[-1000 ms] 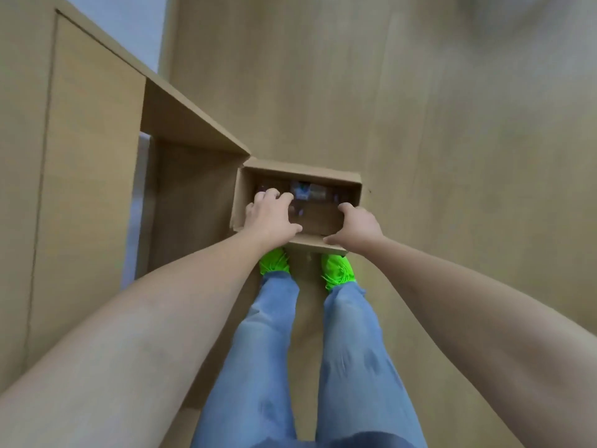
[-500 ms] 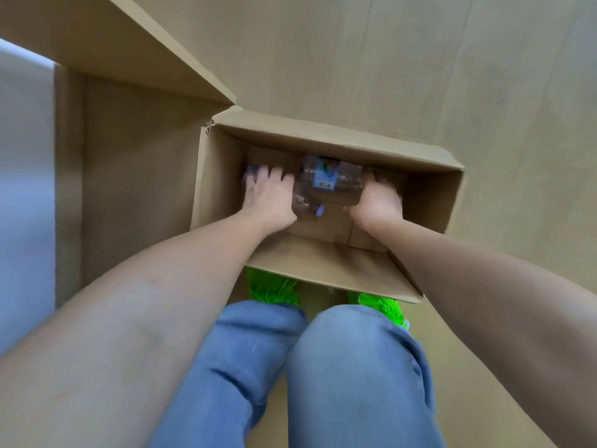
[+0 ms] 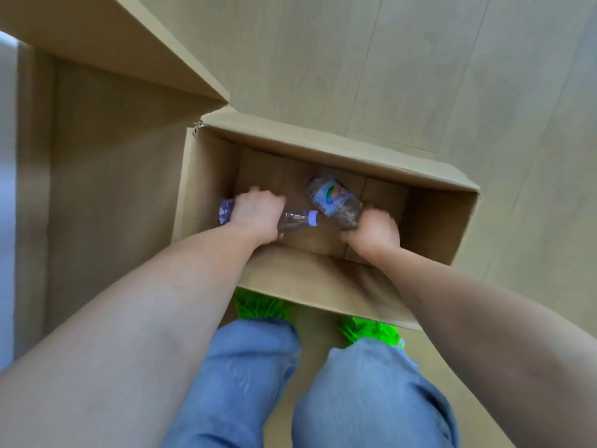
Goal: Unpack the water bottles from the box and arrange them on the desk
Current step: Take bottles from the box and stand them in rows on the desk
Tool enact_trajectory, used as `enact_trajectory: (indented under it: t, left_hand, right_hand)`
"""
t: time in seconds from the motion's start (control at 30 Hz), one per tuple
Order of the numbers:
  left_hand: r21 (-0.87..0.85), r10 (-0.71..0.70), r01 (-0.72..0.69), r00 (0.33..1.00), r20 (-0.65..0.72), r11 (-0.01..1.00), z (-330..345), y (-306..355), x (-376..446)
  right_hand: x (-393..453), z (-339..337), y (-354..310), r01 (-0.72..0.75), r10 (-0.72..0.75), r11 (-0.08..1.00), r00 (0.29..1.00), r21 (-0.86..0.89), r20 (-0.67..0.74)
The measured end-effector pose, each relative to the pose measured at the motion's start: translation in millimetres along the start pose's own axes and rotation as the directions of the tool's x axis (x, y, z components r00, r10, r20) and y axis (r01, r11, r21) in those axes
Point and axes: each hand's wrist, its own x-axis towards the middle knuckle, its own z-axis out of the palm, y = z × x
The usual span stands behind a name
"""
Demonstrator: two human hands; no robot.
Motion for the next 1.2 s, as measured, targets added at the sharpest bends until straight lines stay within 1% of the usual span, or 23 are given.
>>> enact_trajectory:
  t: [0.1, 0.17, 0.27, 0.37, 0.47, 0.6, 0.67, 0.73, 0.83, 0.93, 1.07, 1.13, 1.2]
  left_hand:
    - [-0.141, -0.052, 0.046, 0.998, -0.044, 0.989, -19, 4, -36]
    - [-0.247, -0.101, 0.088, 0.994, -0.040, 0.965, -44, 9, -66]
    - [-0.403, -0.172, 0.152, 0.985, -0.014, 0.902, -92, 19, -117]
    - [-0.519, -0.225, 0.197, 0.974, 0.009, 0.832, -155, 24, -169]
    - [-0.591, -0.243, 0.191, 0.970, -0.009, 0.784, -228, 26, -227]
    - [-0.689, -0.328, 0.177, 0.940, -0.093, 0.702, -323, 28, -317]
    - [-0.720, -0.359, 0.158, 0.924, -0.134, 0.676, -372, 27, -365]
    - [-0.743, -0.379, 0.123, 0.906, -0.187, 0.658, -415, 24, -414]
    - [-0.764, -0.430, 0.062, 0.854, -0.292, 0.642, -468, 16, -484]
    - [-0.772, -0.502, 0.033, 0.777, -0.379, 0.635, -501, -3, -550]
    - [-0.801, -0.605, 0.017, 0.665, -0.438, 0.598, -515, -43, -635]
    - [-0.801, -0.634, 0.023, 0.625, -0.456, 0.598, -510, -61, -677]
    - [-0.816, -0.685, 0.049, 0.575, -0.448, 0.575, -494, -78, -716]
  right_hand:
    - [-37, -30, 0, 0.010, -0.010, 1.000, 0.998, -0.001, -0.057]
    - [-66, -56, -1, 0.029, -0.031, 0.999, 0.997, -0.031, -0.066]
    - [-118, -104, 0, 0.049, -0.052, 0.997, 0.998, -0.056, -0.045]
    - [-175, -163, -4, 0.101, -0.107, 0.991, 0.992, -0.094, -0.067]
    - [-231, -233, -18, 0.172, -0.187, 0.975, 0.977, -0.142, -0.103]
    - [-304, -338, -51, 0.281, -0.304, 0.941, 0.946, -0.189, -0.110]
    - [-340, -395, -76, 0.347, -0.380, 0.906, 0.919, -0.244, -0.104]
    - [-380, -447, -104, 0.423, -0.473, 0.850, 0.875, -0.313, -0.103]
    - [-442, -508, -146, 0.494, -0.581, 0.769, 0.805, -0.404, -0.122]
    - [-503, -543, -181, 0.535, -0.664, 0.704, 0.730, -0.467, -0.164]
    - [-578, -558, -223, 0.585, -0.735, 0.651, 0.645, -0.484, -0.211]
    - [-612, -556, -245, 0.621, -0.766, 0.623, 0.606, -0.476, -0.213]
    - [-646, -545, -266, 0.662, -0.795, 0.591, 0.573, -0.461, -0.196]
